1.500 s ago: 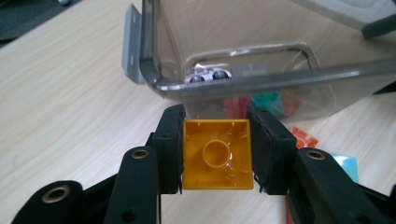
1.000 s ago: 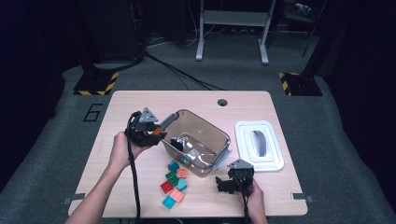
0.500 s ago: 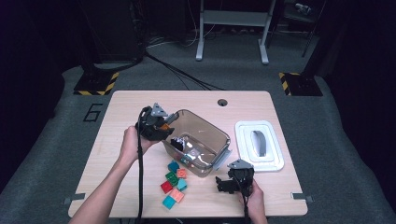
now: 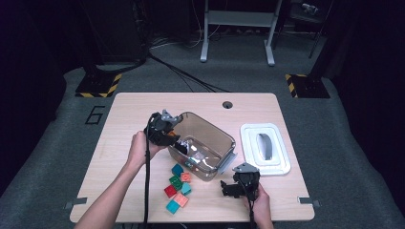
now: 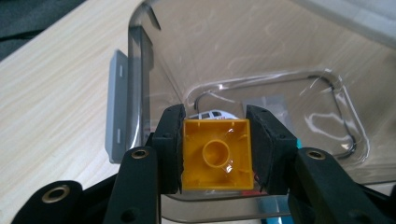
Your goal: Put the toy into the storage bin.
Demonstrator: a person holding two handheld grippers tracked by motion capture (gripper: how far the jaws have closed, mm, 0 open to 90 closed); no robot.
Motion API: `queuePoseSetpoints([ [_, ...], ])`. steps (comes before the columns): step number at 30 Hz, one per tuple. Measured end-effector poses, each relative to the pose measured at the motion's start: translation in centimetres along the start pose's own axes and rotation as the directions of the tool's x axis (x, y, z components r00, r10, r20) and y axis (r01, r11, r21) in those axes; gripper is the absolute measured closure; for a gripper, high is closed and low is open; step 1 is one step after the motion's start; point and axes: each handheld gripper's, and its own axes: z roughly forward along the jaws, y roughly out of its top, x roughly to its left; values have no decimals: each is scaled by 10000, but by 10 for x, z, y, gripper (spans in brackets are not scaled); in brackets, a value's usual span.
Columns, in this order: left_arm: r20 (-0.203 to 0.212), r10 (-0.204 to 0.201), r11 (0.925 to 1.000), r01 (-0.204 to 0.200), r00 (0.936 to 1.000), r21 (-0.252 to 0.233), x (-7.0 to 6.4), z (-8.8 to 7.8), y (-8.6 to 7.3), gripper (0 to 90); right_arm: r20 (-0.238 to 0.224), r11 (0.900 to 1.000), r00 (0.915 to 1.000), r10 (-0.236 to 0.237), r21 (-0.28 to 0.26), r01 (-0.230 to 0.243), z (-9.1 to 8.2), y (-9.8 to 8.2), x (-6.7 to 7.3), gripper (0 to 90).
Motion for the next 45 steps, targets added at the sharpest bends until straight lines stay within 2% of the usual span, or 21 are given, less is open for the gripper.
queuePoseSetpoints([
  [5, 119, -102, 9997, 100, 9999, 204, 2, 2, -3, 586, -1, 10000, 10000, 0, 2, 0, 0, 0, 0, 0],
  [12, 172, -167, 9997, 164, 9997, 171, 1, 1, -3, 569, 2, 10000, 10000, 5, -6, -5, 0, 0, 0, 0],
  [18, 13, -223, 9994, 223, 9998, 261, 1, -8, -6, 425, 4, 10000, 10000, 2, 3, -2, 0, 0, 0, 0],
  [24, 2, -162, 9998, 162, 9999, -128, -3, -28, -13, 255, 4, 10000, 10000, 3, -7, -3, 0, 0, 0, 0],
  [28, -99, -107, 9988, 102, 9999, -477, -9, -40, -23, 175, 5, 10000, 10000, 6, -6, -6, 0, 0, 0, 0],
  [34, -325, 48, 9987, -64, 9995, -504, -16, -50, -43, 128, 2, 10000, 10000, 5, 3, -5, 0, 0, 0, 0],
  [39, -345, -31, 9992, 17, 9994, -392, -21, -49, -64, 87, 5, 10000, 10000, 7, -6, -7, 0, 0, 0, 0],
  [43, -484, -220, 9992, 204, 9986, -340, -25, -41, -82, 54, 4, 10000, 10000, 4, -3, -4, 0, 0, 0, 0],
  [45, -331, -306, 9992, 297, 9990, -278, -28, -35, -91, 40, 4, 10000, 10000, 6, -7, -6, 0, 0, 0, 0],
])
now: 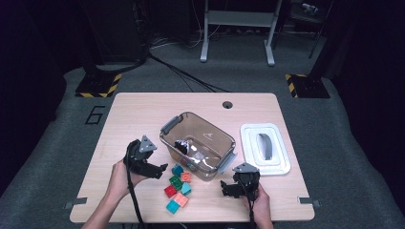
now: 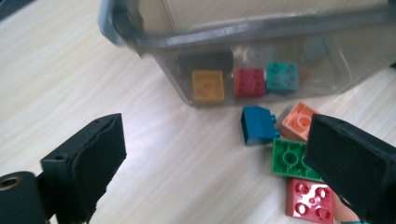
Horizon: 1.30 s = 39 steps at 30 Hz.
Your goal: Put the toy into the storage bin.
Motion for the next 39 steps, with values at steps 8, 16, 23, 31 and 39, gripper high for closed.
queuePoseSetpoints([
  [8, 471, -174, 9989, 154, 9987, 436, -19, 29, -30, 12, 1, 10000, 10000, 3, 0, -3, 0, 0, 0, 0],
  [16, 899, -137, 9975, 73, 9959, 709, -36, 46, -46, 9, -1, 10000, 10000, 1, 7, -1, 0, 0, 0, 0],
  [23, 1004, -50, 9967, -32, 9949, 806, -44, 52, -51, 55, 2, 10000, 10000, 0, -1, 0, 0, 0, 0, 0],
  [31, 1496, 364, 9959, -483, 9881, 765, -49, 53, -54, 401, 1, 10000, 10000, 2, 6, -2, 0, 0, 0, 0],
  [39, 1387, 384, 9955, -499, 9896, 804, -46, 53, -54, 556, 3, 10000, 10000, -2, -1, 2, 0, 0, 0, 0],
])
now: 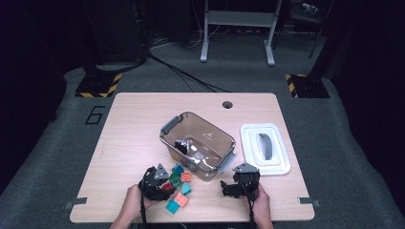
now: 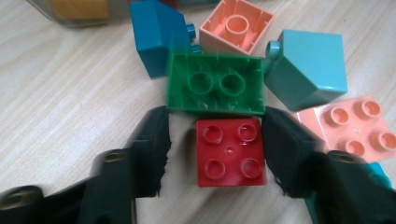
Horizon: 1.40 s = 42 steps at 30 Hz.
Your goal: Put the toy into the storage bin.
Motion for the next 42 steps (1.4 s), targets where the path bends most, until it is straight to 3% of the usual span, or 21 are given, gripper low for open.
queuePoseSetpoints([
  [9, 69, -157, 9998, 156, 9999, 126, 7, -1, -4, 578, 0, 10000, 10000, 3, 1, -3, 0, 0, 0, 0],
  [17, -42, -270, 9996, 270, 9996, -106, 9, -4, -5, 585, -2, 10000, 10000, 3, 0, -3, 0, 0, 0, 0],
  [25, -157, -254, 9988, 247, 9996, -422, 15, -21, 3, 586, -1, 10000, 10000, 1, 7, -1, 0, 0, 0, 0],
  [38, -750, -479, 9947, 407, 9960, -943, 44, -52, 18, 587, -2, 10000, 10000, 0, 9, 0, 0, 0, 0, 0],
  [42, -760, -503, 9938, 423, 9958, -1031, 50, -58, 23, 587, -1, 10000, 10000, -2, 6, 2, 0, 0, 0, 0],
])
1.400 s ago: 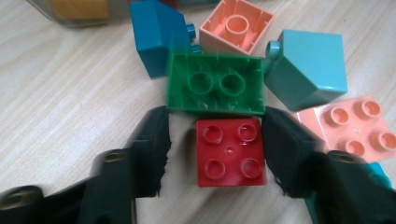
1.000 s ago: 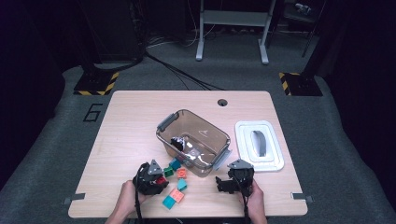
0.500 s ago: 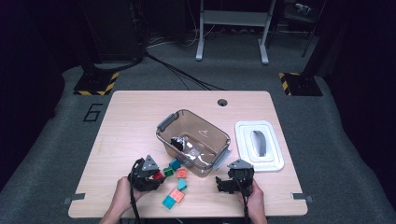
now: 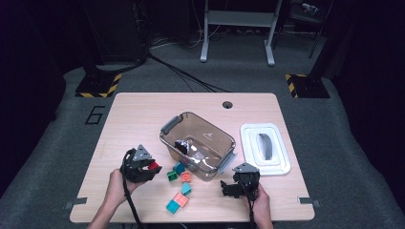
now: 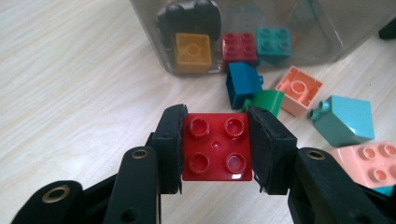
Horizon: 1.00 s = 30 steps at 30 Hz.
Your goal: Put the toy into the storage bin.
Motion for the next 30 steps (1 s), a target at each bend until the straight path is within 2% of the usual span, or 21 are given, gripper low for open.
queuePoseSetpoints([
  [13, -172, -9, 9992, 2, 9999, -399, 10, -14, 22, 587, 0, 10000, 10000, 5, 4, -5, 0, 0, 0, 0],
  [15, -188, 83, 9993, -89, 9998, -356, 12, -17, 27, 587, 2, 10000, 10000, 5, -8, -5, 0, 0, 0, 0],
  [24, -424, 182, 9967, -215, 9989, -777, 17, -34, 51, 587, 2, 10000, 10000, 9, -4, -9, 0, 0, 0, 0],
  [30, -571, 446, 9939, -500, 9974, -985, 18, -43, 69, 587, 1, 10000, 10000, 6, -7, -6, 0, 0, 0, 0],
])
